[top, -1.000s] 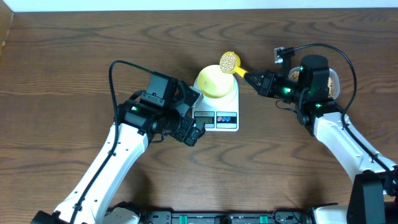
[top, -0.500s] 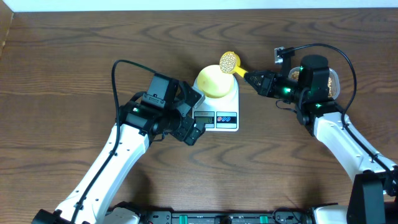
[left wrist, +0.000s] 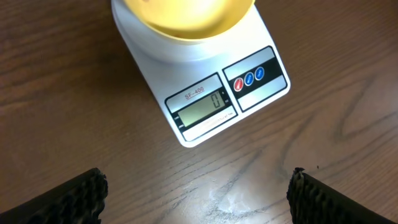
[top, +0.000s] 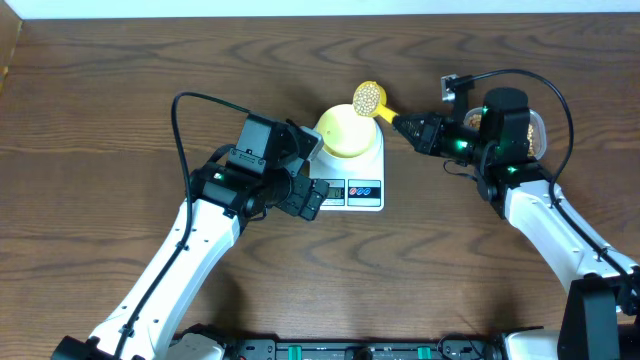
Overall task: Scoop item into bowl and weigh 50g on scale
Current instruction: 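Tilt the scoop with the right gripper to pour soybeans into the bowl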
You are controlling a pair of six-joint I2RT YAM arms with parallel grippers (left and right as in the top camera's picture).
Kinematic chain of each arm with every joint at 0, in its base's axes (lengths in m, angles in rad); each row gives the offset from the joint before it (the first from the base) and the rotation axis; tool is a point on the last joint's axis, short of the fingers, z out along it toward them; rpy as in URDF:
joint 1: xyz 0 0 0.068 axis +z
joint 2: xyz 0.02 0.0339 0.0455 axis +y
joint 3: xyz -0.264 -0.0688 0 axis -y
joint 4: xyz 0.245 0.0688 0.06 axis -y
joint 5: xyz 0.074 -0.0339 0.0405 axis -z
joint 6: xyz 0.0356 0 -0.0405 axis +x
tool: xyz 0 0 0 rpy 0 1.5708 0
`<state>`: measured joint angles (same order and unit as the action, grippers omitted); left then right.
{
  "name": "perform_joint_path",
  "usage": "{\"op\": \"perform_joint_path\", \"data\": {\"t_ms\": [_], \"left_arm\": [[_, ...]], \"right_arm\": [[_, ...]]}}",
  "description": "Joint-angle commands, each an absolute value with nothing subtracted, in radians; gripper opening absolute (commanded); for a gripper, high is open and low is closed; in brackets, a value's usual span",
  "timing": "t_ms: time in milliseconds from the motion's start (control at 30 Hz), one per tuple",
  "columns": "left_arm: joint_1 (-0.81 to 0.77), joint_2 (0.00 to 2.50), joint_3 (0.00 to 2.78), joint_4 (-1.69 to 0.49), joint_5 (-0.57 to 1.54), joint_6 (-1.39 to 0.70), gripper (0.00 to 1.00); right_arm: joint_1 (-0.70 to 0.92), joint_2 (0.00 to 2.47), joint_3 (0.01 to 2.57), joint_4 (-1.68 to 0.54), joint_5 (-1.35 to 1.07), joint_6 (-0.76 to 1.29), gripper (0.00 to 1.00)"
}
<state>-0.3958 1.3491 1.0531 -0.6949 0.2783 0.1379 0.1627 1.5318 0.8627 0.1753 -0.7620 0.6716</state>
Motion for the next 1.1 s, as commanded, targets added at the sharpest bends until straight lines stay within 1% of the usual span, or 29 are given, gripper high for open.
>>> {"op": "perform_joint_path", "data": {"t_ms": [0,400,633,1067], "left_arm": [[-0.399,1.353,1.044,-0.694,0.253,0.120,0.95],[-0.399,1.353,1.044,-0.694,0.253,0.121,0.95],[-0.399,1.353,1.044,-0.694,0.253,0.121,0.95],[-0.399,1.353,1.044,-0.694,0.253,0.121,0.95]], "right_arm": [[0.172,1.536,0.868,0.185,-0.761,0.633,0.01],[0.172,1.536,0.868,0.180,-0.752,0.543,0.01],[0.174,1.536,0.867,0.134,-0.747,0.488,0.01],[0.243,1.536,0.868,0.108,-0.651,0.361,0.01]]}}
